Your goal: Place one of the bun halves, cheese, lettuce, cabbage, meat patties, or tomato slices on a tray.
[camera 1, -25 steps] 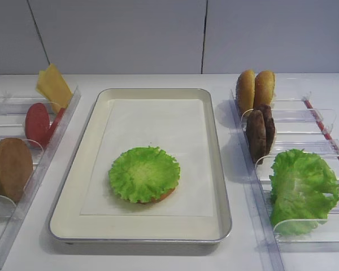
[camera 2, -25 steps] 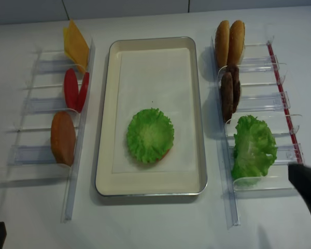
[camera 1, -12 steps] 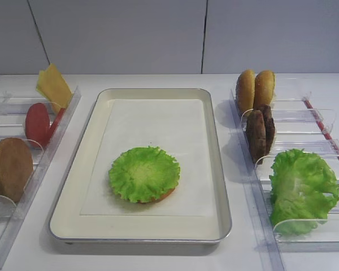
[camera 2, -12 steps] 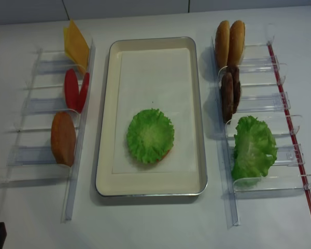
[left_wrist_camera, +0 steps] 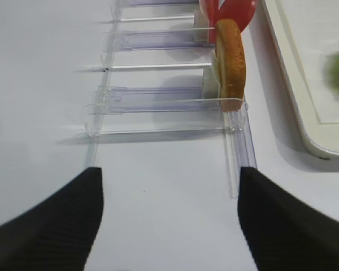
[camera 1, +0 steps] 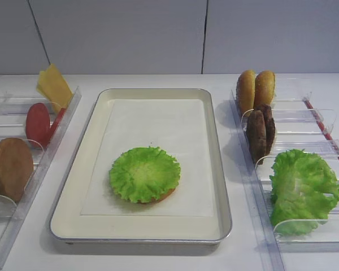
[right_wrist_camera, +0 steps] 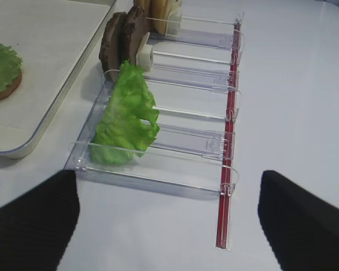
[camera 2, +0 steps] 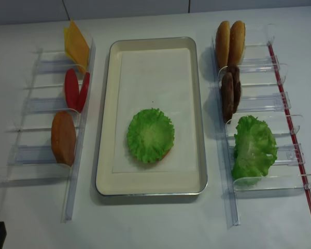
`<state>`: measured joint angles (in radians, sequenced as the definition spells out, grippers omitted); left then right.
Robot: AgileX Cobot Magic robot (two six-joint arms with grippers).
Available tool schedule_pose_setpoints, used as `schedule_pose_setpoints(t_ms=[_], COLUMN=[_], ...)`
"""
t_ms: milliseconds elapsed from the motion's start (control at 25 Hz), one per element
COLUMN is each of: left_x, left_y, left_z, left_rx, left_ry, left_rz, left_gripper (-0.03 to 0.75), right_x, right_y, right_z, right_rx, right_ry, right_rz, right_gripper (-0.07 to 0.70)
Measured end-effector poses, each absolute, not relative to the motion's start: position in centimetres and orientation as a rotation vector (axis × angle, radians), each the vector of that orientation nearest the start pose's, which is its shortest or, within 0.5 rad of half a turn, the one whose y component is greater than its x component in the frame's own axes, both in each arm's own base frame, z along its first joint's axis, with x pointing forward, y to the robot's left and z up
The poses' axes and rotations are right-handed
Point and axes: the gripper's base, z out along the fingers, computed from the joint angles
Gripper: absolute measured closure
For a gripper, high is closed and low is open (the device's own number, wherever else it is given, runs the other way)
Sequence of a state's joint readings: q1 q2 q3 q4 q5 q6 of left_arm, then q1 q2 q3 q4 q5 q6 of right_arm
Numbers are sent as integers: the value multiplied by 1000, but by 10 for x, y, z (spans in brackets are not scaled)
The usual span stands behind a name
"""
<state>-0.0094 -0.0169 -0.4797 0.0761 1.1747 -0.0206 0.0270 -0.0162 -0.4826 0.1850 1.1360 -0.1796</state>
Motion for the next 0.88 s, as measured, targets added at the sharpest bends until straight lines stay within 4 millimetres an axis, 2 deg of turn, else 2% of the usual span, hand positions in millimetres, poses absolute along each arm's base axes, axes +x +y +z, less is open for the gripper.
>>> schedule_pose_setpoints(t_ms=[880], left_x=[-10], left_y=[6], left_z=[263], left_rx=[-21], left_ry=[2160], left_rz=[76], left_gripper=[239], right_x=[-10], right_y=[15], right_z=[268], right_rx=[-232], right_ry=[2096], right_rz=[134], right_gripper=[-2])
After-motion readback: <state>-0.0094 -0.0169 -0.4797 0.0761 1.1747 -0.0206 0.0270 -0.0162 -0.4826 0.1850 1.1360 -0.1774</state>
